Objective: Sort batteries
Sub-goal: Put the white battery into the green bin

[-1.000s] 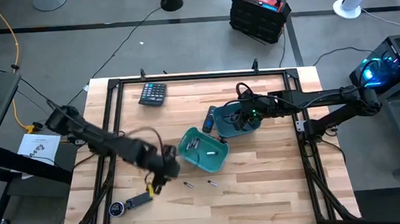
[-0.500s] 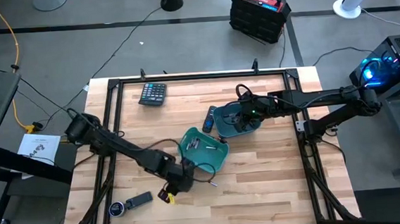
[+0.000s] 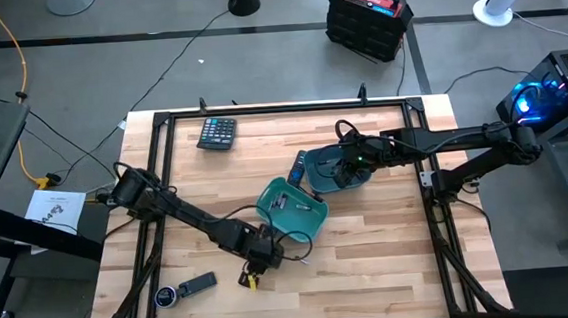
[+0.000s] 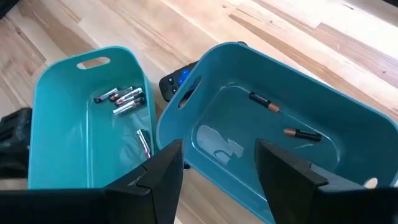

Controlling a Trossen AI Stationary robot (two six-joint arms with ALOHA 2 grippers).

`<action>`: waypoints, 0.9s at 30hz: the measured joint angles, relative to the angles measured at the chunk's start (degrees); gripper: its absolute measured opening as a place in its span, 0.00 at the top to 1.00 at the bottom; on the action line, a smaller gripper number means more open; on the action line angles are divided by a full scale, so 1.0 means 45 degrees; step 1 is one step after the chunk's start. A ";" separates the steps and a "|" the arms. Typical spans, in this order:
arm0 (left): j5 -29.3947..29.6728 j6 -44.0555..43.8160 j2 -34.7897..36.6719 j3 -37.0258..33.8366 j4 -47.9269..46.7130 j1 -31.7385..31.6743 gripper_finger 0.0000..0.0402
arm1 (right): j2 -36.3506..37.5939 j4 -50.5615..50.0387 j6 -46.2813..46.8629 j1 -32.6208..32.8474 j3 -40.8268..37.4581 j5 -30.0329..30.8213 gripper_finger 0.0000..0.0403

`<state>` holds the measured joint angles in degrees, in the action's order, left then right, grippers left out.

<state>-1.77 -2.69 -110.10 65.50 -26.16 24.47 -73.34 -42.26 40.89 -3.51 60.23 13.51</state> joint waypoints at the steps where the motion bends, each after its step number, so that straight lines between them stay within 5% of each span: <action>1: 0.0070 -0.0119 0.0153 -0.0032 -0.0351 -0.0005 0.84 | 0.0000 0.0000 -0.0002 0.0000 0.0000 -0.0003 0.53; 3: 0.0191 -0.0389 0.0551 -0.0089 -0.1163 -0.0028 0.95 | 0.0001 0.0001 -0.0002 0.0000 0.0000 -0.0003 0.53; 10: 0.1472 -0.0326 0.3923 -0.0089 -0.3210 -0.0374 0.98 | 0.0000 0.0005 -0.0099 0.0000 0.0000 0.0002 0.53; 15: 0.3418 0.0850 0.6049 -0.0035 -0.2125 -0.1232 1.00 | 0.0000 0.0017 -0.0099 0.0000 0.0000 0.0230 0.53; 23: 0.2148 0.1615 0.4502 -0.0033 0.1194 -0.3545 0.99 | 0.0000 0.0014 0.0450 0.0051 0.0000 -0.0045 0.53; 27: 0.2116 0.1630 0.4026 0.0726 -0.0125 -0.3509 0.92 | 0.0000 -0.0078 0.0590 0.0264 0.0000 -0.0391 0.53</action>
<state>7.75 4.64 -91.98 68.77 -26.72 8.68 -73.34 -42.61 43.54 -2.32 60.23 11.75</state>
